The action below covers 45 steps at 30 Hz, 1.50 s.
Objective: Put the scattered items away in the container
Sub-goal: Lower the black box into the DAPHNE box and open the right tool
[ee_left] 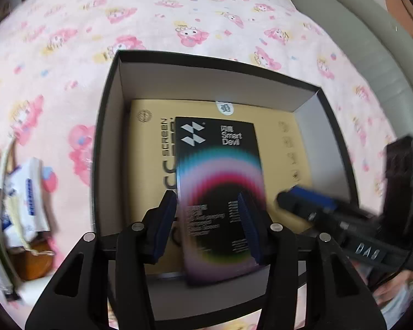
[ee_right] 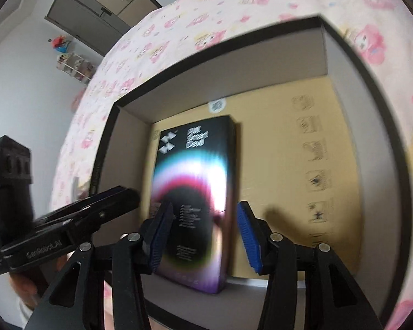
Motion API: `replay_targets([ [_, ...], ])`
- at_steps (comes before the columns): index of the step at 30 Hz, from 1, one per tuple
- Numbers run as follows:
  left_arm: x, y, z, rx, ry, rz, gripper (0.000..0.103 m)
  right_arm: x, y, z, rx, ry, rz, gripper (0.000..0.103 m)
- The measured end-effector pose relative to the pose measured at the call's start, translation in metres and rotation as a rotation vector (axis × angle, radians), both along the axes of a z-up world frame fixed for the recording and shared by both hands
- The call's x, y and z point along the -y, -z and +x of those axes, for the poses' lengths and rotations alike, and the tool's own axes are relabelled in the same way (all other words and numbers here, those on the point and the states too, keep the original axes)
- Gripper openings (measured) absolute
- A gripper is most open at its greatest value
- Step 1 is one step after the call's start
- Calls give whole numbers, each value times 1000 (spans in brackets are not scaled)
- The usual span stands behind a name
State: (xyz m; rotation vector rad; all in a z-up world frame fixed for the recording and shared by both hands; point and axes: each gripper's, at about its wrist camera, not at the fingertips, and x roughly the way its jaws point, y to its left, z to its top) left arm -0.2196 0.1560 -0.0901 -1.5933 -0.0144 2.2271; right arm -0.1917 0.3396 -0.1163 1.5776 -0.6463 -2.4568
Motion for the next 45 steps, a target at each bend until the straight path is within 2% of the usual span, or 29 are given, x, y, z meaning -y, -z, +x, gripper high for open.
replay_targets([
  [3, -3, 3, 3, -10, 16, -58, 42, 10, -3, 3, 24, 0, 188, 45],
  [6, -2, 4, 5, -13, 16, -65, 41, 25, 4, 2, 81, -30, 319, 45],
  [10, 0, 6, 9, -16, 15, -73, 41, 40, 22, -10, 158, -74, 262, 45],
  [12, 3, 5, 10, -24, 8, -73, 36, 45, 23, -16, 168, -83, 212, 45],
  [19, 20, -2, 10, -28, 1, -49, 34, 53, 21, -28, 139, -124, 40, 41],
  [20, 18, -2, 11, -27, 18, -49, 34, 48, 16, -28, 124, -105, 43, 41],
  [25, -9, 2, 16, -29, 136, -56, 38, 14, -12, -22, 53, 42, 185, 41],
  [28, -41, 12, 19, -35, 209, -96, 50, 3, -18, -13, 42, 73, 198, 41],
  [33, -74, 22, 24, -30, 271, -164, 52, -3, -18, -4, 34, 116, 209, 41],
  [37, -79, 38, 19, -15, 233, -281, 48, 1, -9, -3, 52, 112, 212, 41],
  [43, -58, 43, 2, -30, 132, -343, 48, 6, -3, 6, 51, 88, 200, 41],
  [45, -49, 45, -6, -16, 107, -321, 51, 10, -2, 7, 51, 82, 190, 41],
])
